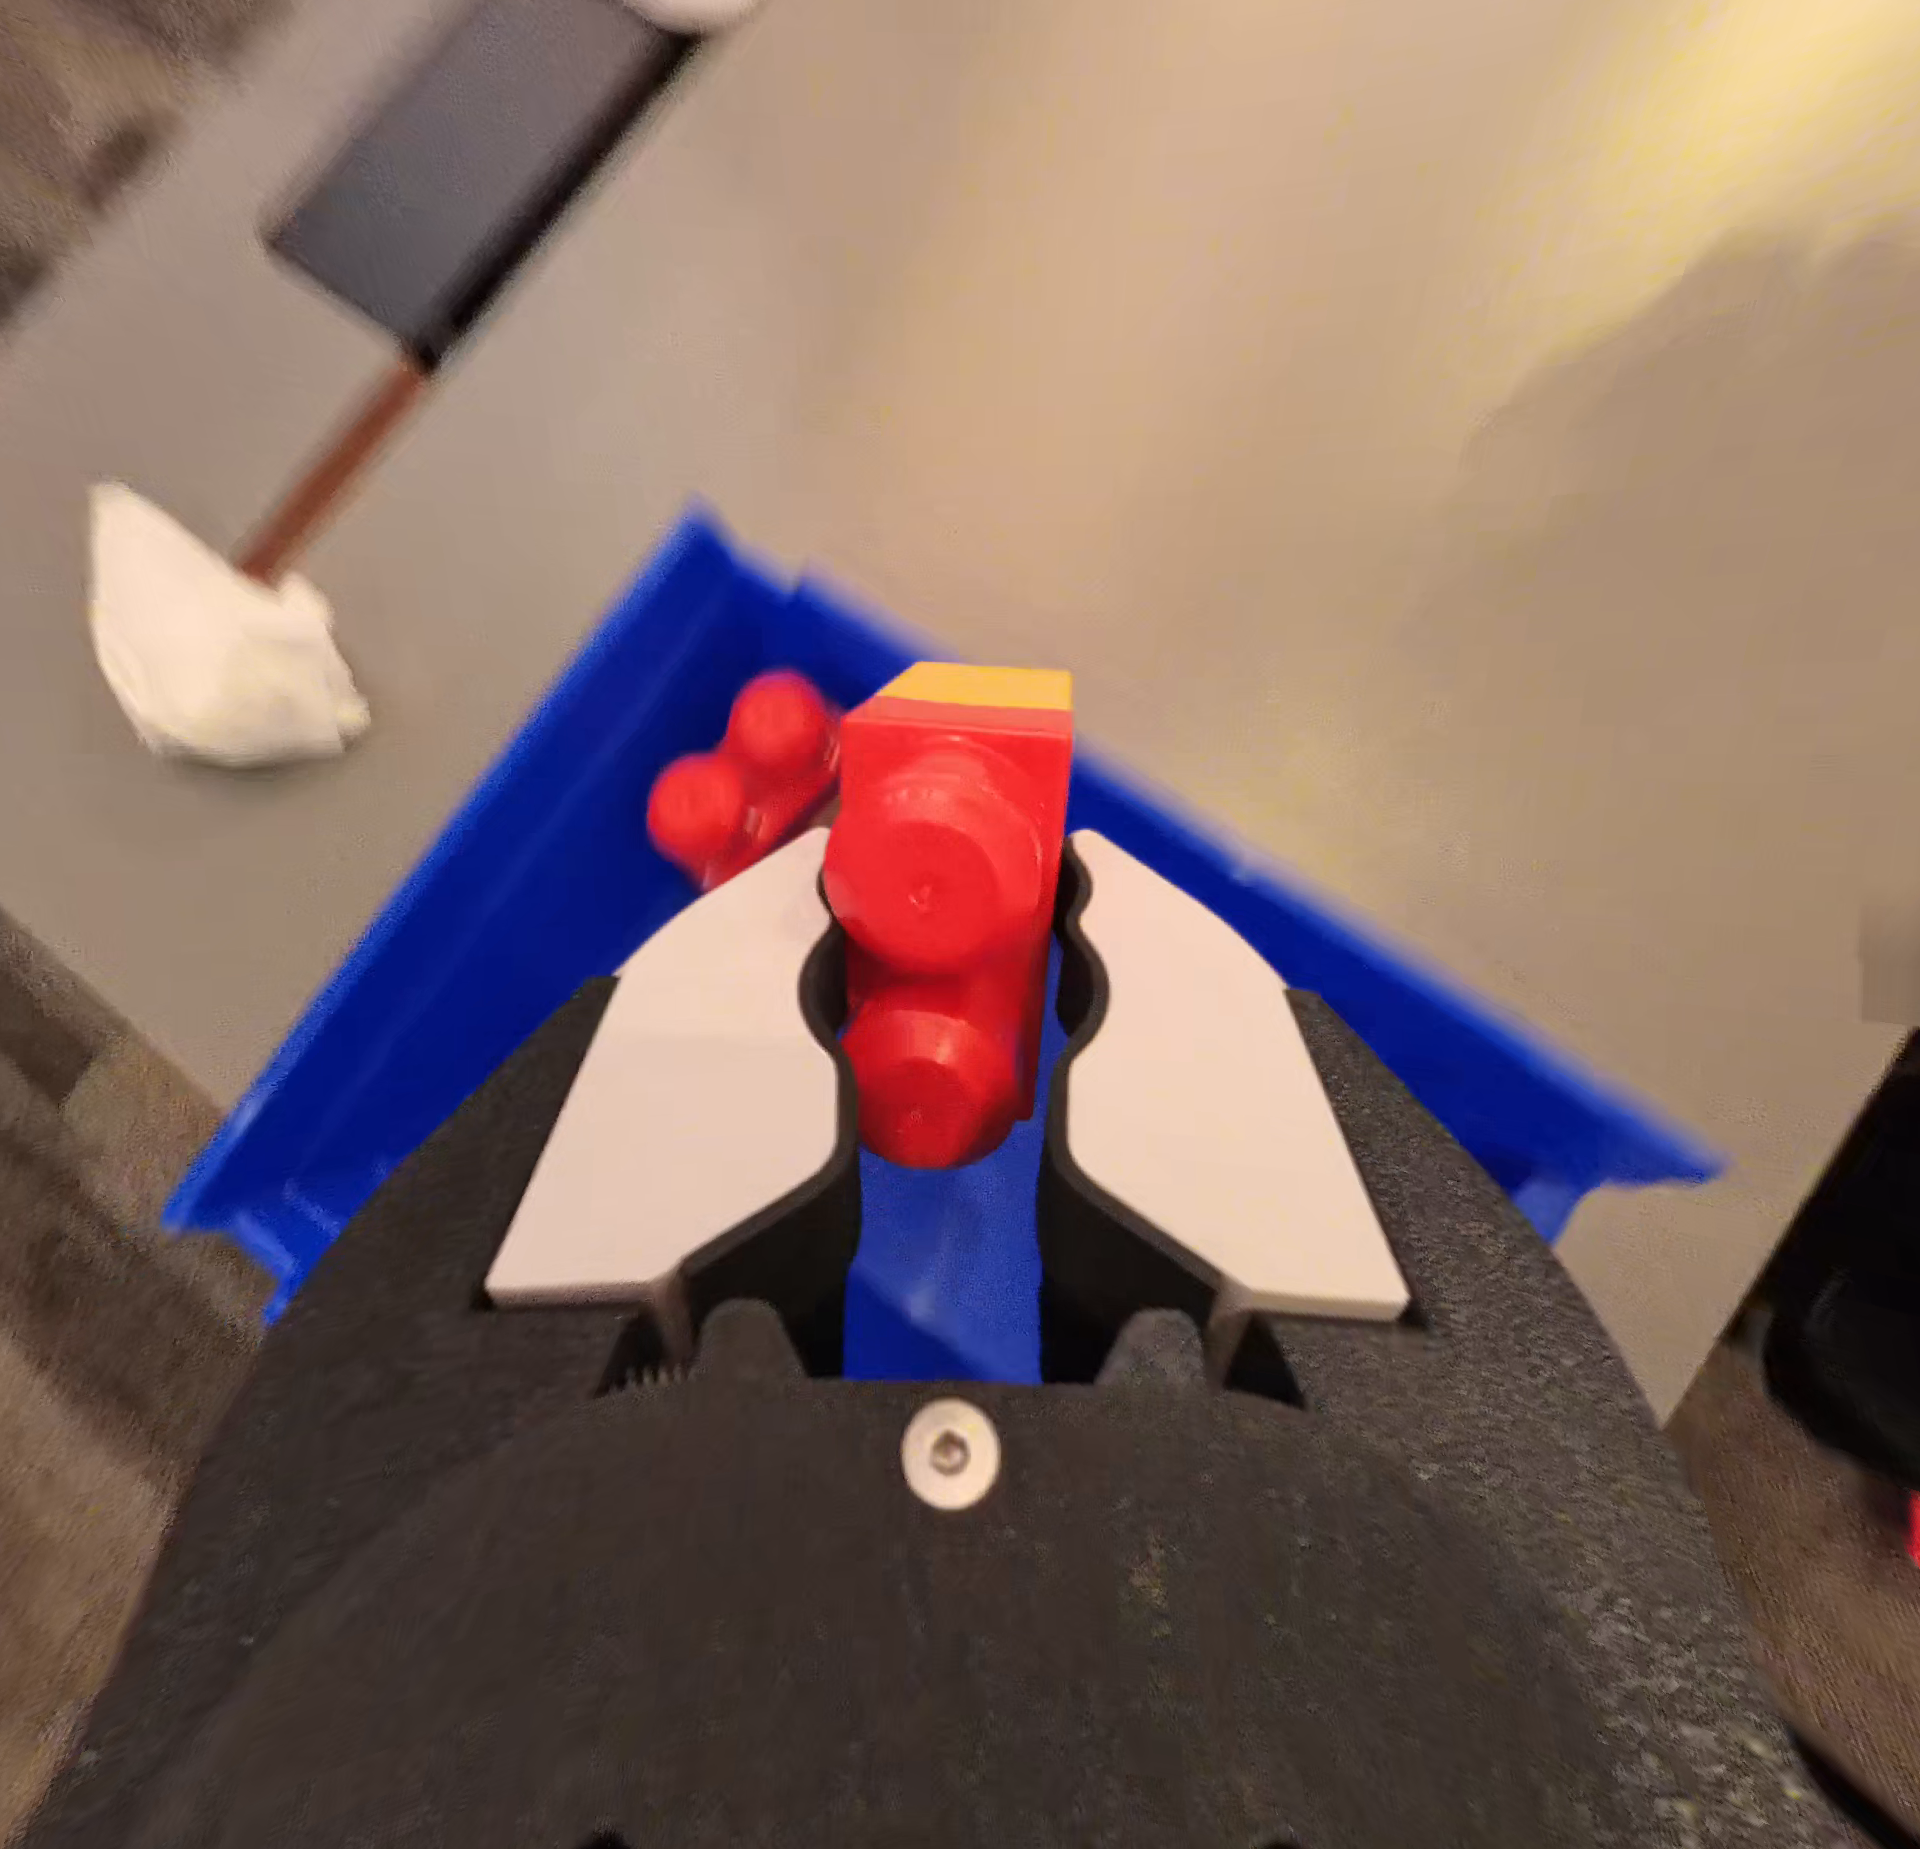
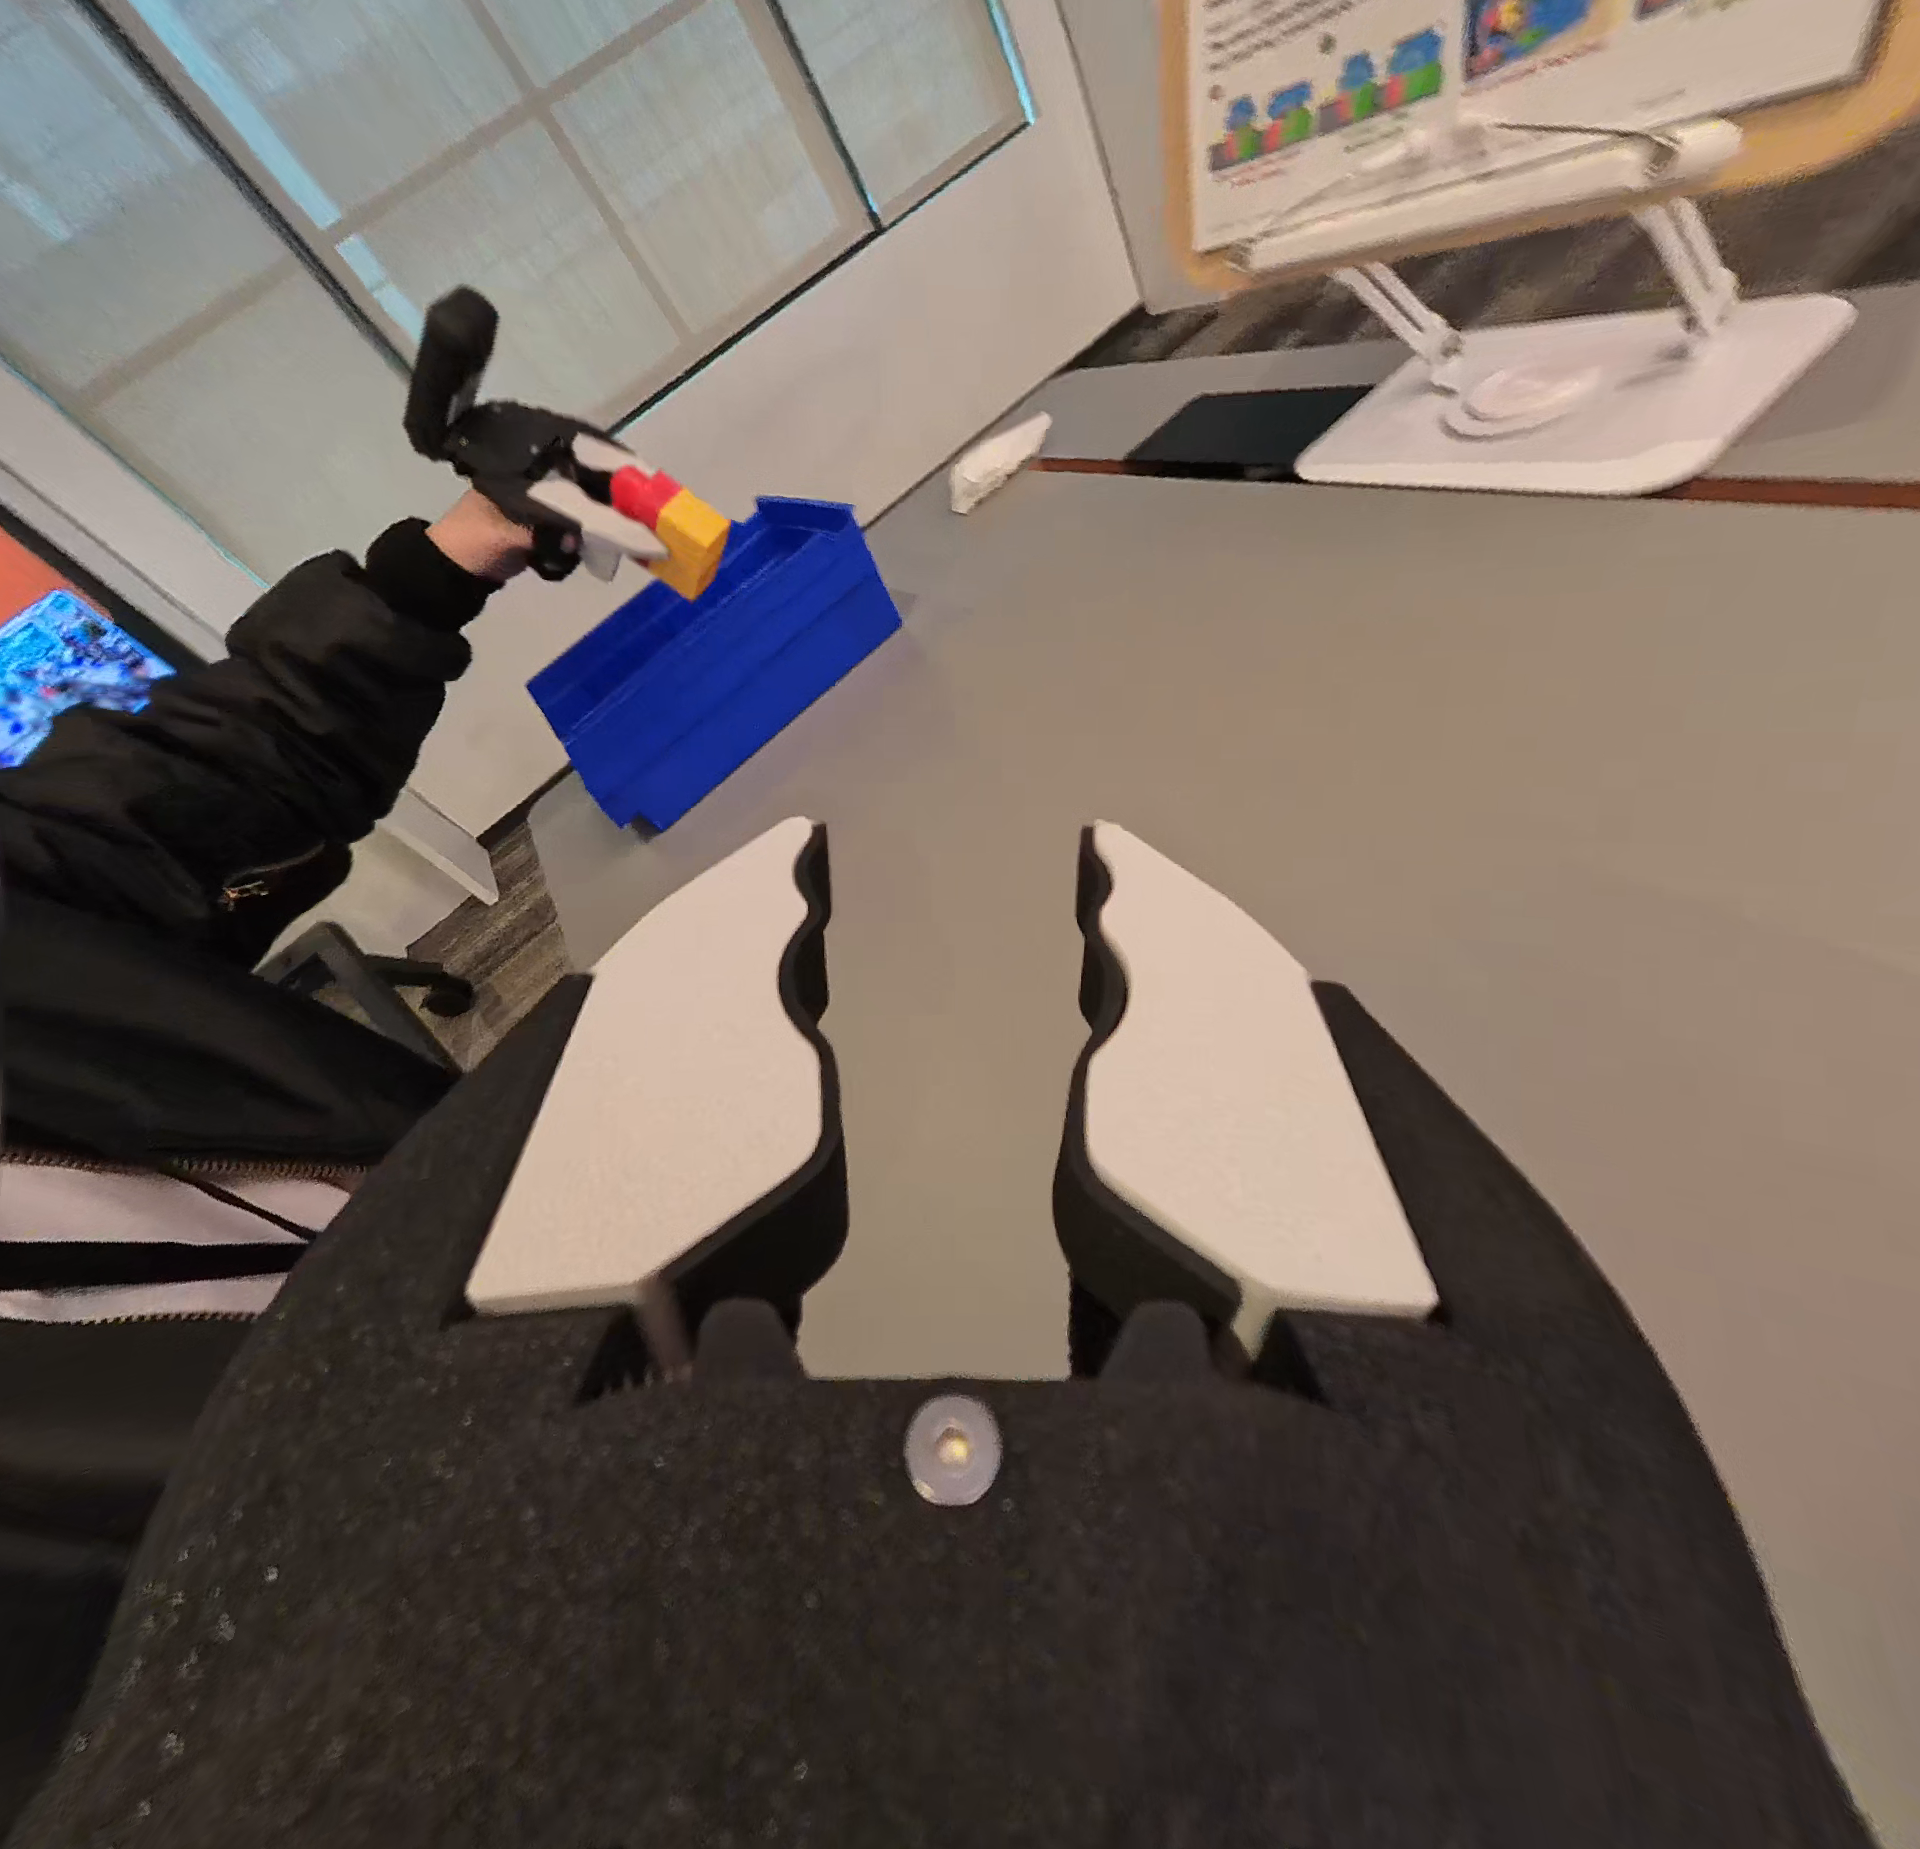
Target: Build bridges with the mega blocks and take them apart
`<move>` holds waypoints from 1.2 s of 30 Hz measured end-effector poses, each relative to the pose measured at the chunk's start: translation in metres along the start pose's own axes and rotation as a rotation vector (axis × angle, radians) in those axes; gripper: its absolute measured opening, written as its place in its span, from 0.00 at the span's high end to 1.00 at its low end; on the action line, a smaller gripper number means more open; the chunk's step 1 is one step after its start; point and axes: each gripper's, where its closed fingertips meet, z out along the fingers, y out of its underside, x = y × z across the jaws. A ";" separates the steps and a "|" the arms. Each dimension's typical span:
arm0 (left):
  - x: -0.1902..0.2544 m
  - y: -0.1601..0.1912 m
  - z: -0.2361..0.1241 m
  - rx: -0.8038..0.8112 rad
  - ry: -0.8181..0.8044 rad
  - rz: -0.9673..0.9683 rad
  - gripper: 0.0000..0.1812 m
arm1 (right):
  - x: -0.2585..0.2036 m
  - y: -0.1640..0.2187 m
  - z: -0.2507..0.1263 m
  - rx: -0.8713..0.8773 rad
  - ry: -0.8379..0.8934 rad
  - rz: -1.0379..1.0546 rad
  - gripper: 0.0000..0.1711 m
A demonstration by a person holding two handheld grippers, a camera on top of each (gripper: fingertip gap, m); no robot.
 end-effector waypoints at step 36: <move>0.461 -0.443 0.156 0.547 0.999 0.001 0.80 | -0.023 -0.066 -0.128 0.081 -0.130 -0.170 0.79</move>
